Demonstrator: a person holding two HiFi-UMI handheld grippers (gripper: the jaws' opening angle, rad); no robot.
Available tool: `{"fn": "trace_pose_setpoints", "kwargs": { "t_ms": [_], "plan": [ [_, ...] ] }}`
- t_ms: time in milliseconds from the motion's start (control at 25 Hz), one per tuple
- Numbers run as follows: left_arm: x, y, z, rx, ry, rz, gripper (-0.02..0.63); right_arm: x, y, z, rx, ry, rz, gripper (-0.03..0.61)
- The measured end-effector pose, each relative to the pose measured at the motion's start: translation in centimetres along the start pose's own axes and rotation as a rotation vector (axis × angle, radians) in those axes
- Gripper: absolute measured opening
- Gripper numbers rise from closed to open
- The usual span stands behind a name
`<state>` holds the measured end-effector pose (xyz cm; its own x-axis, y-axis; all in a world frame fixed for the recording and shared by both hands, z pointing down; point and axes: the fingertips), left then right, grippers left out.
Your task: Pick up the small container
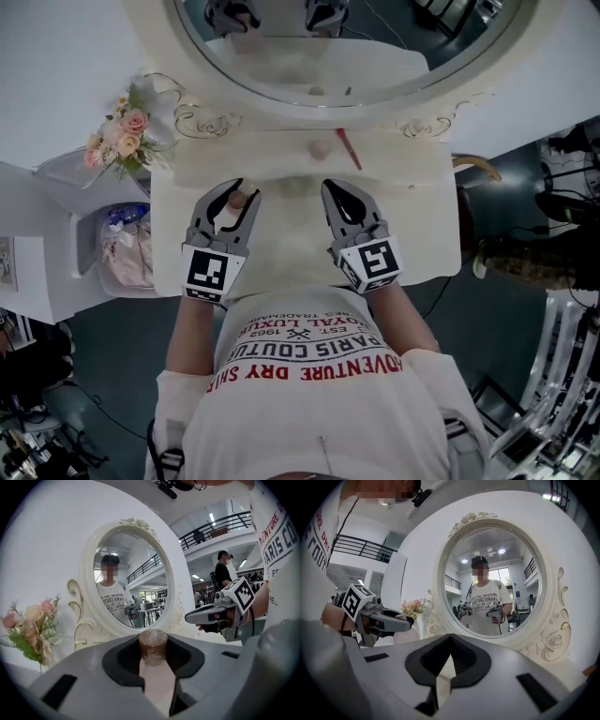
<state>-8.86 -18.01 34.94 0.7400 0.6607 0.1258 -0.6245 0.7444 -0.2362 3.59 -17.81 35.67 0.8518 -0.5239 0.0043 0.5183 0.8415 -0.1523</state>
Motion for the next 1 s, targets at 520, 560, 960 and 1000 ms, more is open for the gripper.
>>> {"fn": "trace_pose_setpoints", "kwargs": {
  "t_ms": [520, 560, 960, 1000],
  "plan": [
    [0.1, 0.6, -0.6, 0.006, 0.024, -0.001, 0.13, -0.2, 0.9, -0.8, 0.03, 0.038, -0.024, -0.002],
    [0.2, 0.6, -0.6, 0.008, 0.028, 0.001, 0.13, -0.3, 1.1, -0.8, 0.032, 0.037, -0.024, -0.002],
    [0.7, 1.7, -0.3, 0.02, 0.048, 0.007, 0.13, 0.0, 1.8, -0.8, 0.028, 0.049, 0.012, -0.002],
    [0.8, 1.8, -0.3, 0.024, 0.053, 0.01, 0.13, 0.1, 2.0, -0.8, 0.026, 0.046, 0.016, -0.002]
  ]
}}
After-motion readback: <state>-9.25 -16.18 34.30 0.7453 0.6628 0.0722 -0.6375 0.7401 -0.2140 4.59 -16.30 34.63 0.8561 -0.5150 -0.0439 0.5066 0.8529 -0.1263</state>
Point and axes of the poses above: the fingertips, and each gripper's own axes: y backward along the fingers, x to its right, z out of its underside
